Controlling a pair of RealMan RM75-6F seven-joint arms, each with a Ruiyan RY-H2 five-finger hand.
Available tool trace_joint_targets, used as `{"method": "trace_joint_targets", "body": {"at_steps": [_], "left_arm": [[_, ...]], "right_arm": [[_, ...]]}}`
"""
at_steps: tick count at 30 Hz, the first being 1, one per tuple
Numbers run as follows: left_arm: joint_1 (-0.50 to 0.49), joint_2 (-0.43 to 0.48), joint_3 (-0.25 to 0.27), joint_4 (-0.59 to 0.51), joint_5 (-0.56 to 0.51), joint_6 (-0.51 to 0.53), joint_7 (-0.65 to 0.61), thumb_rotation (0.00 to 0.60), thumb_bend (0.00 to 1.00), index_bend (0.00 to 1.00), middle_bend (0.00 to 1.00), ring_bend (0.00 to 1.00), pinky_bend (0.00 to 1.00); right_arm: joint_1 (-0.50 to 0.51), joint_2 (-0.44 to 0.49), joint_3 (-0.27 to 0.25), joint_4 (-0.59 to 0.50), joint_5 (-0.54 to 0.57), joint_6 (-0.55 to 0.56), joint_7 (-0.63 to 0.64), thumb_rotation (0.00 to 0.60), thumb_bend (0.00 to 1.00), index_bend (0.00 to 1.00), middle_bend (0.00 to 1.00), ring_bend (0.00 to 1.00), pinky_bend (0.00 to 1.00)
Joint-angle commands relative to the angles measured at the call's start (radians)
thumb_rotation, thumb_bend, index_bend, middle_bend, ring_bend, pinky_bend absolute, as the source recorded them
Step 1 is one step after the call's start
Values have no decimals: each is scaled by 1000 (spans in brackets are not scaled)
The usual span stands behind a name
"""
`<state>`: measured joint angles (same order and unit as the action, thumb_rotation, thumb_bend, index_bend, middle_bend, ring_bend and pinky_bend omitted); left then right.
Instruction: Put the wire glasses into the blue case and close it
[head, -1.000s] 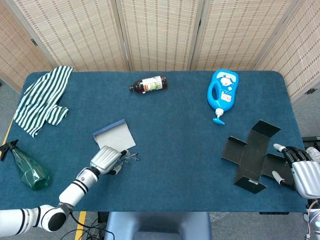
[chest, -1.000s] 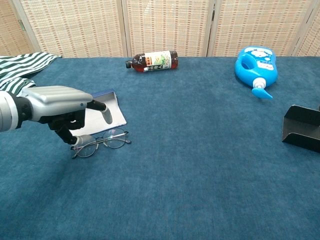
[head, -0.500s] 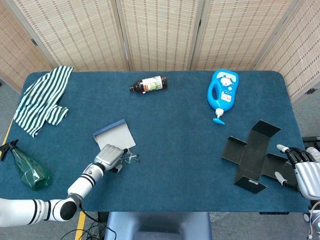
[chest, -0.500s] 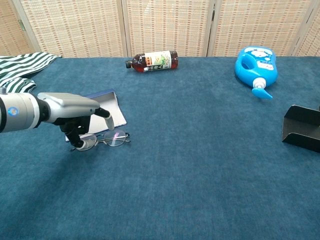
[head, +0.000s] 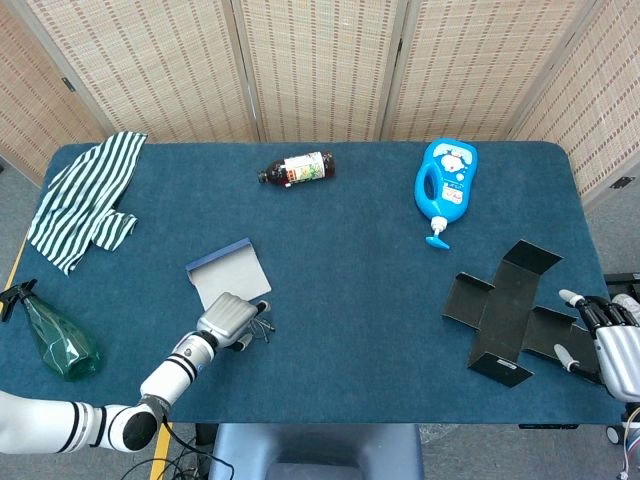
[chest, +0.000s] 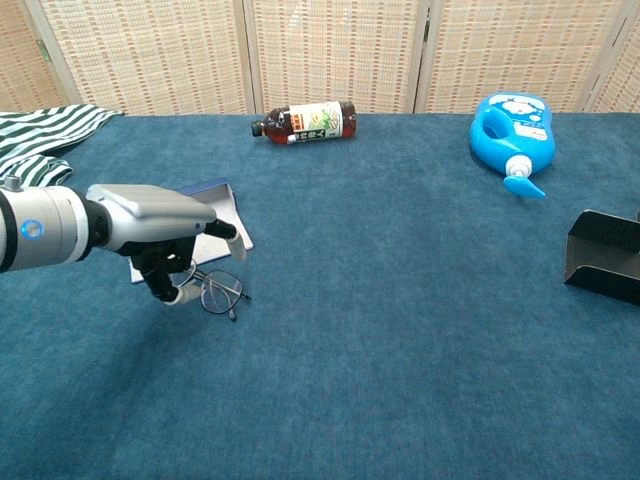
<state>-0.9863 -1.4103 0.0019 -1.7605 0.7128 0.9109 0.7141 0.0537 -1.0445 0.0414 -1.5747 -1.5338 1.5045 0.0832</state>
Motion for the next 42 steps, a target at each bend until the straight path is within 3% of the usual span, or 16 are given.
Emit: {"method": "trace_joint_targets", "body": {"at_steps": [1, 10, 20, 42], "left_arm": [[21, -18, 3, 31, 41, 39, -20, 600, 453, 235, 1000, 1000, 1000], [64, -82, 18, 142, 117, 43, -78, 600, 453, 366, 1000, 1000, 1000], [91, -134, 12, 232, 164, 46, -99, 600, 453, 448, 1000, 1000, 1000], [134, -189, -34, 334, 203, 44, -133, 600, 453, 622, 1000, 1000, 1000]], "right_arm": [[0, 0, 0, 0, 0, 1, 1, 600, 263, 172, 291, 231, 231], [1, 0, 1, -2, -2, -3, -3, 600, 264, 171, 291, 231, 231], [-3, 4, 1, -12, -1, 1, -13, 600, 264, 172, 291, 231, 231], [-3, 4, 3, -10, 0, -4, -8, 600, 264, 172, 291, 231, 231]]}}
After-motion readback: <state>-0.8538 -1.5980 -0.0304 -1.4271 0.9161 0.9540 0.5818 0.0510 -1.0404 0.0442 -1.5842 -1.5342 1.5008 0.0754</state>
